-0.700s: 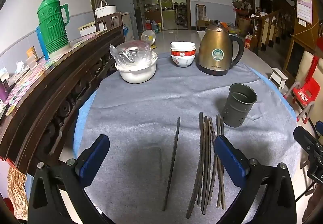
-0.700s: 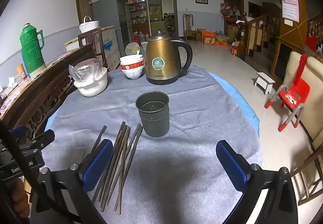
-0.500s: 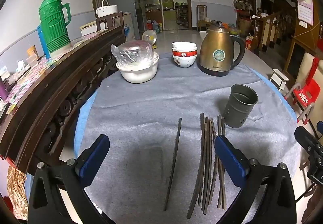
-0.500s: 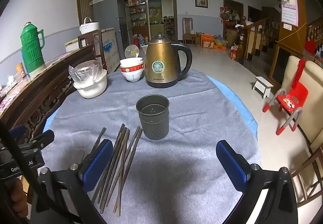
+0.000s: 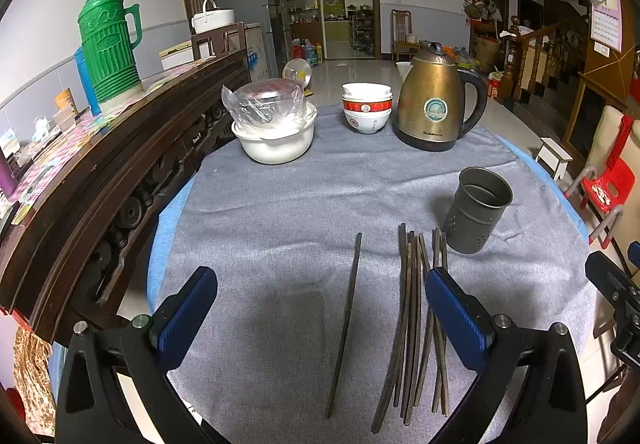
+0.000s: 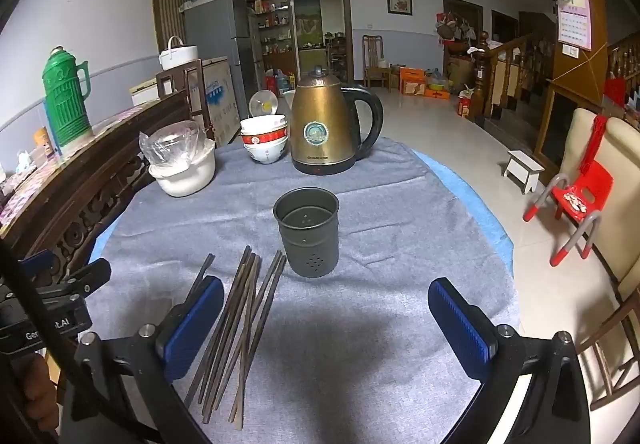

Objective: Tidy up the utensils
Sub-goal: 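Move both tools toward the dark chopsticks lying on the cloth, then close the left tool on one chopstick while the right tool grasps another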

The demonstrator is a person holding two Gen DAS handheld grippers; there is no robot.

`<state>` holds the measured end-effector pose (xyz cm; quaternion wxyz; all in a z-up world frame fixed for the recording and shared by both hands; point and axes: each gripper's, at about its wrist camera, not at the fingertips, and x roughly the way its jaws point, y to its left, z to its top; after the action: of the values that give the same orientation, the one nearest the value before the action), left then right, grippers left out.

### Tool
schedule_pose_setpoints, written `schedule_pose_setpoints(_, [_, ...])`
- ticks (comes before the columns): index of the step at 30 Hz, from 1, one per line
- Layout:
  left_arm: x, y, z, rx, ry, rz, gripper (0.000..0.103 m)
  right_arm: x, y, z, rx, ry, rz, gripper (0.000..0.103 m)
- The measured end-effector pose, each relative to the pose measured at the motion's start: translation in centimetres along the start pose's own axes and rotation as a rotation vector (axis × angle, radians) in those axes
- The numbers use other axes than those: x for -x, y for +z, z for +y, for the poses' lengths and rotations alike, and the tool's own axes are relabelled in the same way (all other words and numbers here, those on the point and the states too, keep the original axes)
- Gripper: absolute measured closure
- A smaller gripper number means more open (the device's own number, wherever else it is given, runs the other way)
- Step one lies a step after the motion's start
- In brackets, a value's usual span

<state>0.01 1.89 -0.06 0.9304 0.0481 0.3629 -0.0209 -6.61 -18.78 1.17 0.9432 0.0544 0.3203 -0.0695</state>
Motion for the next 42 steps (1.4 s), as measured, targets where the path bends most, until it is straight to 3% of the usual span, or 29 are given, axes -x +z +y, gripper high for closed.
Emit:
schedule_pose_setpoints(15, [-0.2,0.1,0.5,0.014,-0.004,-0.006,0.0,0.0,0.1,0.2,-0.002,0.003,0.002,0.0])
schedule_pose_setpoints(26, [-3.8,-0.1,4.2,0.111,-0.057,0.116,0.0,-2.0,-0.4,-0.2,-0.043,0.041,0.061,0.0])
schedule_pose_setpoints(37, [-6.6,-0.8,4.5,0.087,-0.081,0.181,0.006,-4.6,-0.6,0.7,-0.056,0.09,0.125,0.0])
schedule_pose_setpoints(39, [-7.3,-0.9,4.4,0.08,-0.098,0.193,0.007,-5.5,-0.8,0.7,-0.064,0.103,0.14,0.003])
schedule_pose_setpoints(42, [-8.9,-1.1,4.1,0.06,-0.141,0.227,0.013,-7.8,-1.3,1.0,-0.078,0.131,0.2,0.018])
